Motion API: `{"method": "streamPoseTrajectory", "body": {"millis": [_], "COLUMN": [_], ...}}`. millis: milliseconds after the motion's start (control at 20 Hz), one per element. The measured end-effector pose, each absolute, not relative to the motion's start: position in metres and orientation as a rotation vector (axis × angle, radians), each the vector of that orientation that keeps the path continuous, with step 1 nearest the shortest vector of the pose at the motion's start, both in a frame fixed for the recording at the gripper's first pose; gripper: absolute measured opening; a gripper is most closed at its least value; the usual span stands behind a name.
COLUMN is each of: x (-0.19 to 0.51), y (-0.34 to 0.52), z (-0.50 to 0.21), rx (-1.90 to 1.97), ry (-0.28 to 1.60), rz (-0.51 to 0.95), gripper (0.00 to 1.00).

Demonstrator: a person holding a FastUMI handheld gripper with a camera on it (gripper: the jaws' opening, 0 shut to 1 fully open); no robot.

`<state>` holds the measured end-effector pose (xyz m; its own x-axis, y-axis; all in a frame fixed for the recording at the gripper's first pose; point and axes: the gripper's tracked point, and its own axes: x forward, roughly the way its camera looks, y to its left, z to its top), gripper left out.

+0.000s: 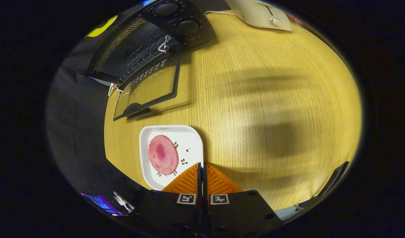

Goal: Open the toaster oven, put the food inside, and close the toaster oven door.

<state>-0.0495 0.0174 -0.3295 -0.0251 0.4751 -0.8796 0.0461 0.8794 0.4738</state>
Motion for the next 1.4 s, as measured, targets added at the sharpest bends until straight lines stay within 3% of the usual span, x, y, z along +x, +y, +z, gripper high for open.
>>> {"method": "streamPoseTrajectory", "body": {"millis": [700,1400], "x": [-0.047,0.069], "y": [0.08,0.131], "z": [-0.28,-0.269], "rx": [0.833,1.125], "ry": [1.409,1.034], "rz": [0.513,0.111], "gripper": [0.02,0.02]}}
